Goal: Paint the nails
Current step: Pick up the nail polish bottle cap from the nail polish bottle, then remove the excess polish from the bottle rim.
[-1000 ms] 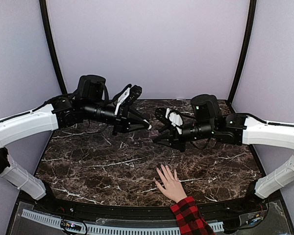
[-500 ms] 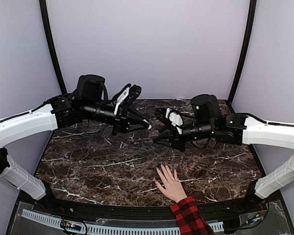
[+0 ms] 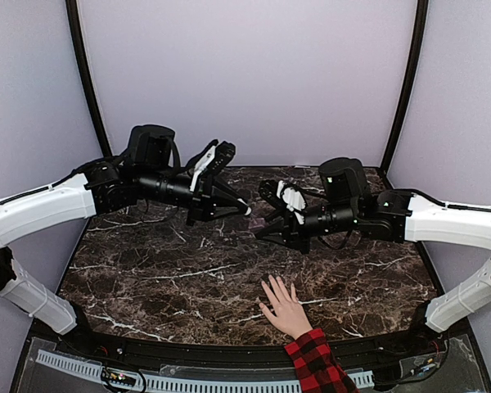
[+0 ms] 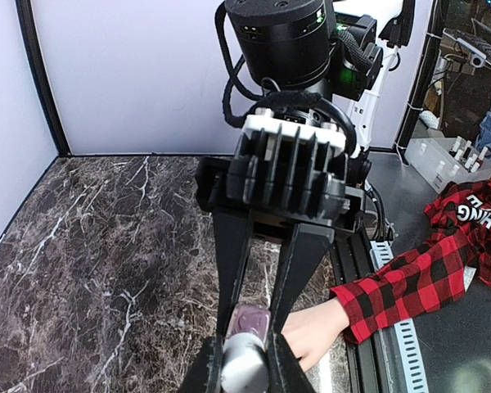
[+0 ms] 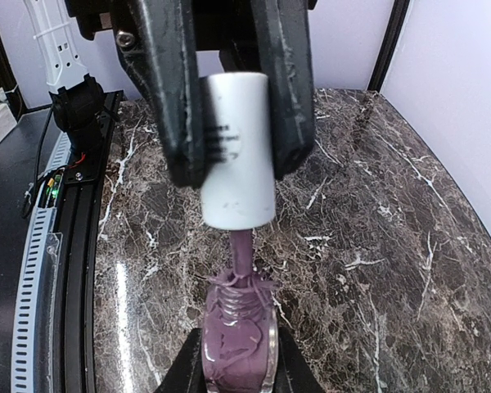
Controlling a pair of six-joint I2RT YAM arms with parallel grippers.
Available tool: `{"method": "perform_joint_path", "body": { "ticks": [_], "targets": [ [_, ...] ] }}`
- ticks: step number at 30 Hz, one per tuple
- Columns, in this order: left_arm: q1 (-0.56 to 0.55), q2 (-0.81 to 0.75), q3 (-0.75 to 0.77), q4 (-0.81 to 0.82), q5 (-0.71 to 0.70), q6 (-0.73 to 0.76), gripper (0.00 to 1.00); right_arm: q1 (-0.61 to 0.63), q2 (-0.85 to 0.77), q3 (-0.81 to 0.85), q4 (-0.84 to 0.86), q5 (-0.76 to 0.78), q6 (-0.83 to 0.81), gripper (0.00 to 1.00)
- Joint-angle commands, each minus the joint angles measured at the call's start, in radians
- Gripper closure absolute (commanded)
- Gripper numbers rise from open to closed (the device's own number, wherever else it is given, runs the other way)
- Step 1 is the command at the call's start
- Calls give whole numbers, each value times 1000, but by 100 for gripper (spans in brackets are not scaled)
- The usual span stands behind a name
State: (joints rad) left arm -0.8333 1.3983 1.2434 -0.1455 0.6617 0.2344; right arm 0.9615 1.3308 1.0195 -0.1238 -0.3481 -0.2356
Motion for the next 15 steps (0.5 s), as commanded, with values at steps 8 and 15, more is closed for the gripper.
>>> {"method": "perform_joint_path", "body": {
  "ticks": [8,15],
  "targets": [
    [14,-53,-7,-27,-27,23,100,3,-36,-7,53,-18,-11,100],
    [17,-58,-7,-35,-41,28,100,3,-44,-11,54,-14,-11,100]
  ]
}}
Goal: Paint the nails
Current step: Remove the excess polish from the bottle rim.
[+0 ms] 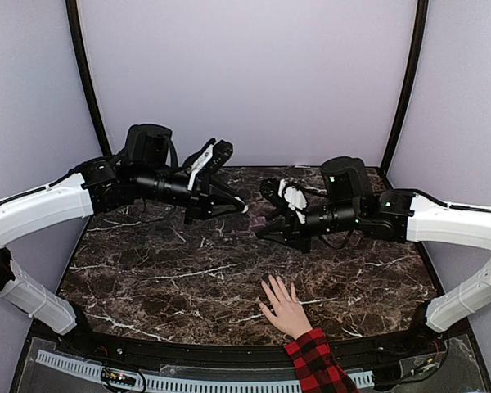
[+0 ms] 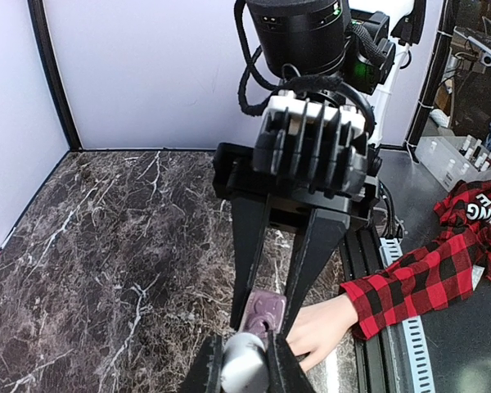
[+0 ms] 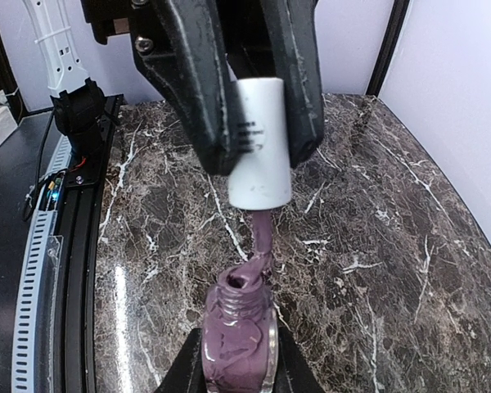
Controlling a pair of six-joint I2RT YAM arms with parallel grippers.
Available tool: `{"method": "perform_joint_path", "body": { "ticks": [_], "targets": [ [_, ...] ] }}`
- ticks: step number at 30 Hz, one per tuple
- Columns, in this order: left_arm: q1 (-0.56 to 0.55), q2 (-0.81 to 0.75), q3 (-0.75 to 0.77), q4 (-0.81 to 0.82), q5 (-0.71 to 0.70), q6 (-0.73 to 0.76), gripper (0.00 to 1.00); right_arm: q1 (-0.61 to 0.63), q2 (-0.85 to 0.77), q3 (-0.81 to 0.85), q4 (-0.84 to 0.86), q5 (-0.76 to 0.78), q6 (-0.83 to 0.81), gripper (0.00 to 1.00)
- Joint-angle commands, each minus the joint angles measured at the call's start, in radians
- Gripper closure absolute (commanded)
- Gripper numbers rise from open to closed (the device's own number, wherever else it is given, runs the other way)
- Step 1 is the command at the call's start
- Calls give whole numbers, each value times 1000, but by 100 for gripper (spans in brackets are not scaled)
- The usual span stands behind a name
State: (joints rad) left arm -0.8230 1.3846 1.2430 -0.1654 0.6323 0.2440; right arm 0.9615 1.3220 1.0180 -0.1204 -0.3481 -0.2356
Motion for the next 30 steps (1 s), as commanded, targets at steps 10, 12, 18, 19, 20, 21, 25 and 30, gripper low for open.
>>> {"method": "perform_joint_path", "body": {
  "ticks": [10,12,18,19,20,21,25,30],
  "targets": [
    [25,-57,-13,-1,-29,9,100,2,-52,-24,51,-4,-1,100],
    [31,-58,-17,10,-29,3,100,3,-60,-34,55,1,4,100],
    [42,-42,-15,26,-12,-9,100,-7,-76,-67,70,14,33,100],
    [43,-40,-15,30,2,-9,100,-13,-76,-71,73,5,37,100],
    [44,-37,-16,34,13,-8,100,-15,-75,-71,76,-2,40,100],
    [43,-40,-19,53,50,-9,100,-16,-71,-73,79,-9,41,100],
    [43,-59,-49,133,145,-30,100,-18,-59,-73,91,-21,37,100],
    [42,-33,-35,142,220,-53,100,-18,-46,-60,90,-41,30,100]
  ]
}}
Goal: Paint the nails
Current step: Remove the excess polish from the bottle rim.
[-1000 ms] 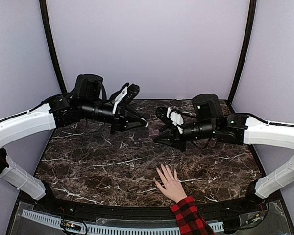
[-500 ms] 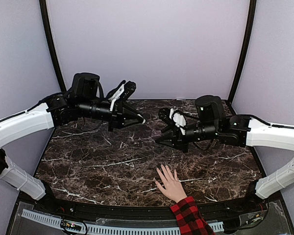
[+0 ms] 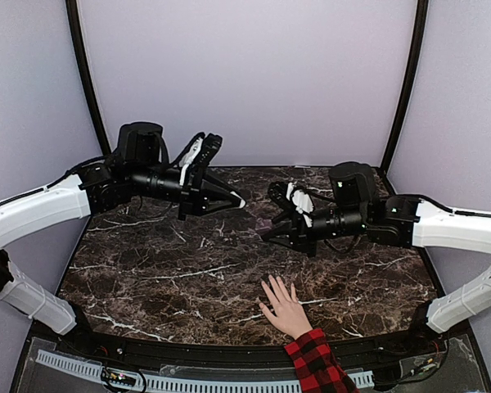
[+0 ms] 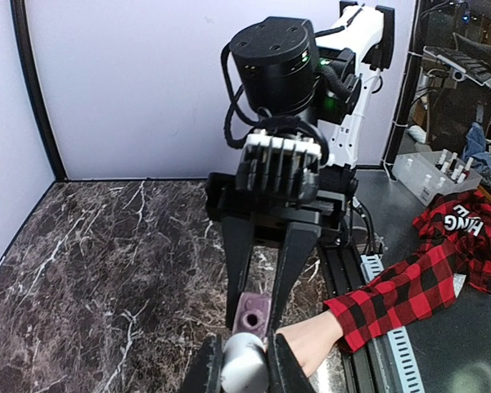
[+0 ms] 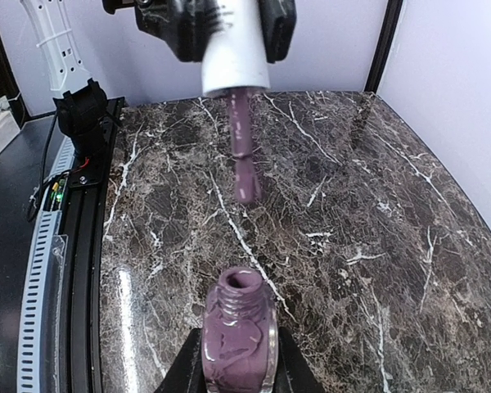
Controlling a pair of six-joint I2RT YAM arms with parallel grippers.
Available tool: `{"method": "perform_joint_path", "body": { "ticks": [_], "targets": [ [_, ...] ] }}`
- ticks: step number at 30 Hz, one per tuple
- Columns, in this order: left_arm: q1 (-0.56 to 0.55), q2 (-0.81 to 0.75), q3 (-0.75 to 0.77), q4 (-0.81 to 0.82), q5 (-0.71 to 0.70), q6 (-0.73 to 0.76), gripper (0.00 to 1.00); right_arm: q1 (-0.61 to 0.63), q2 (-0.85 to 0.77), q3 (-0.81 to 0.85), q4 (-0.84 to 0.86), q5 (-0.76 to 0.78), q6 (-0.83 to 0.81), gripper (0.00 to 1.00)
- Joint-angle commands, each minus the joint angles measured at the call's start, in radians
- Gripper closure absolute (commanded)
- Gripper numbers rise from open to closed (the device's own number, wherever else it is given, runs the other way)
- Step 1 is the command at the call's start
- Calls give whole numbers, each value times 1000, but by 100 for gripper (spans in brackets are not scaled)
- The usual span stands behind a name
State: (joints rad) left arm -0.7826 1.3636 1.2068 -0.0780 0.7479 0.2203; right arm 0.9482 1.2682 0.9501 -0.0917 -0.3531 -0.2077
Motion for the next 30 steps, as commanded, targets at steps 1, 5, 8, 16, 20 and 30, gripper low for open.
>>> {"method": "perform_joint_path", "body": {
  "ticks": [1,5,8,16,20,30],
  "targets": [
    [1,-6,1,58,112,-31,100,-5,9,9,61,-40,1,100],
    [-1,2,-6,74,128,-48,100,-5,10,11,55,-45,1,100],
    [-5,8,-2,74,130,-49,100,-3,9,15,52,-52,-1,100],
    [-20,31,11,50,120,-41,100,-4,14,23,47,-60,-3,100],
    [-24,36,15,46,115,-38,100,-2,14,24,47,-64,-5,100],
    [-28,49,20,23,97,-26,100,-2,11,24,46,-64,-9,100]
  ]
}}
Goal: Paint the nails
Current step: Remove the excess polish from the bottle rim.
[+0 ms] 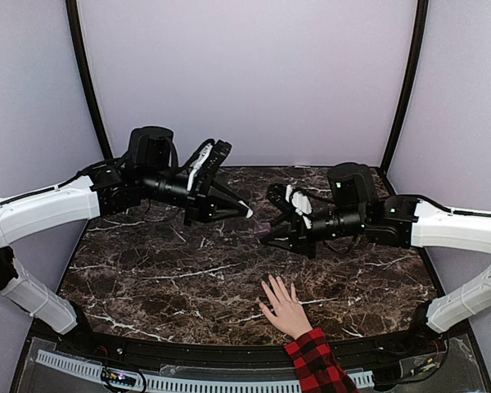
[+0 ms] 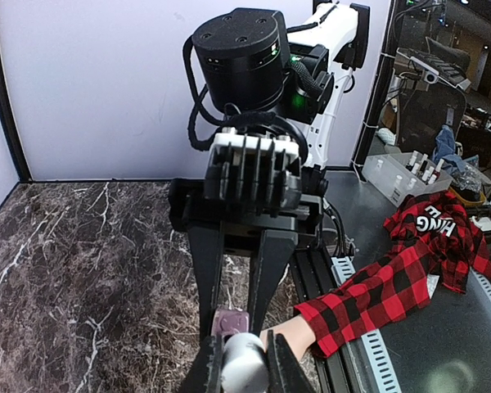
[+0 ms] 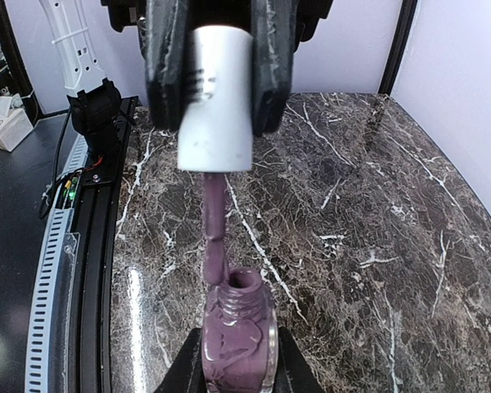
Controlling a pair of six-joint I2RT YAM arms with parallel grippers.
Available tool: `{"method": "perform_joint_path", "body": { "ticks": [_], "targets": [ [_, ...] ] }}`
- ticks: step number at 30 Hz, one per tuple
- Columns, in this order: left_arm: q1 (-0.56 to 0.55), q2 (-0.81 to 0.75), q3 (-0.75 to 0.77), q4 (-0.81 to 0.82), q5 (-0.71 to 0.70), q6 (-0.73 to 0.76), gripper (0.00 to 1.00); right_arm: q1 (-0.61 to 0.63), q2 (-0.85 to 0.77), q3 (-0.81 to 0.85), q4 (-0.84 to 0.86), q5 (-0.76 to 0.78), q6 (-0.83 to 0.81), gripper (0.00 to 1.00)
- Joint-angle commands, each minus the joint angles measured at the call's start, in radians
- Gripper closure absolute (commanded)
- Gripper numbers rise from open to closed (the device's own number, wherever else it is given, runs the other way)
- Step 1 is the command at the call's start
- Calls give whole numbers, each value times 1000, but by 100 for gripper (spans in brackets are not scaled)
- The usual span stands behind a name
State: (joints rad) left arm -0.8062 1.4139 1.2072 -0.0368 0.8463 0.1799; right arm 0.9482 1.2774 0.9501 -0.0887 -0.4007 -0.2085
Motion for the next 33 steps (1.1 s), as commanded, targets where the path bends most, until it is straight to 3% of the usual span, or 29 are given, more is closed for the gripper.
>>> {"method": "perform_joint_path", "body": {
  "ticks": [1,17,33],
  "targets": [
    [-5,1,21,-22,-4,16,100,-2,2,24,42,-16,-8,100],
    [-5,-6,23,-27,-55,15,100,-2,-1,24,38,-20,-14,100],
    [-5,-50,15,-10,-5,12,100,-1,19,24,33,-8,-10,100]
  ]
}}
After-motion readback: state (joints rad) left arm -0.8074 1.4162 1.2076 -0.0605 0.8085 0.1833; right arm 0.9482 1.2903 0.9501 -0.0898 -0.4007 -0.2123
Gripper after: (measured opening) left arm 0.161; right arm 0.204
